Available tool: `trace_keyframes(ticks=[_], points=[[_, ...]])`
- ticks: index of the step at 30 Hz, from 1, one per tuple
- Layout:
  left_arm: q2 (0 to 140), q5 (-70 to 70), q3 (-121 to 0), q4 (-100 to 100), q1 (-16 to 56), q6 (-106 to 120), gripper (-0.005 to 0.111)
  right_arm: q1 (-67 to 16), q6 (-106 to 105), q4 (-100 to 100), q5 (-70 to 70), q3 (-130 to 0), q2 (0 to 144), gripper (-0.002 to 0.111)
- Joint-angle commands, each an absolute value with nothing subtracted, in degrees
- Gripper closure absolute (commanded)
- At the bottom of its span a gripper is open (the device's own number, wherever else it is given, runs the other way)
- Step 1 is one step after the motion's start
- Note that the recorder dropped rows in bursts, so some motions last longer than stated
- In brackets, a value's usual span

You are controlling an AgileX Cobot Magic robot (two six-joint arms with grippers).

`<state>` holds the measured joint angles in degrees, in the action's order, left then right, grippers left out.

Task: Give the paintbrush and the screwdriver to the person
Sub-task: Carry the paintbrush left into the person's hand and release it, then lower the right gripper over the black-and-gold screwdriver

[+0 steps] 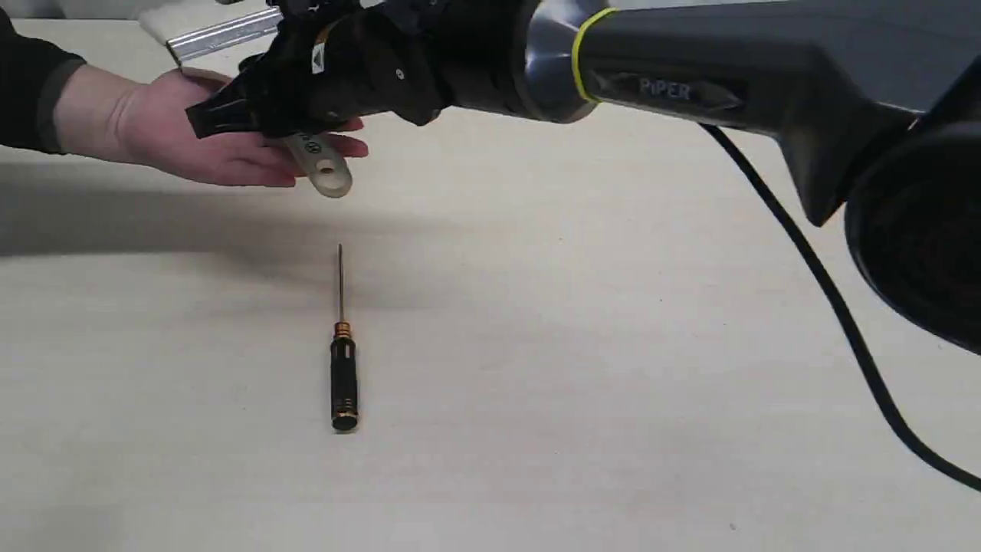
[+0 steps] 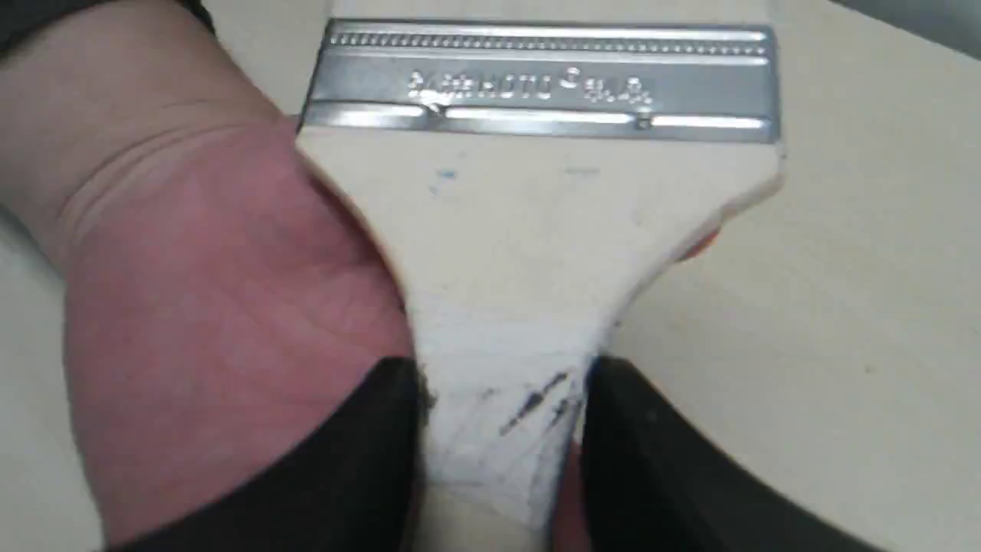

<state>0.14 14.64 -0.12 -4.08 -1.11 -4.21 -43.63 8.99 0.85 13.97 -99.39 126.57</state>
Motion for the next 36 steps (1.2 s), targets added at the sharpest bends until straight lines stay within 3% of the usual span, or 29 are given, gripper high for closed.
trace_keyframes(ticks=[1,4,24,36], points=[[0.0,14.4,0.0,-3.9,-0.6,-4.3,0.107,-44.1,6.7,0.8,14.4,-99.9,126.1,0.061],[0.0,14.3,0.0,-3.9,-0.6,-4.3,0.107,-44.1,6.7,0.4,17.9,-99.9,126.1,0.054],[0.0,14.3,0.0,-3.9,-0.6,-4.3,0.107,-45.3,6.7,-4.6,52.4,-100.0,118.0,0.054],[0.0,14.3,0.0,-4.0,-0.6,-4.3,0.107,-50.2,14.4,0.5,52.9,-100.0,122.7,0.054]])
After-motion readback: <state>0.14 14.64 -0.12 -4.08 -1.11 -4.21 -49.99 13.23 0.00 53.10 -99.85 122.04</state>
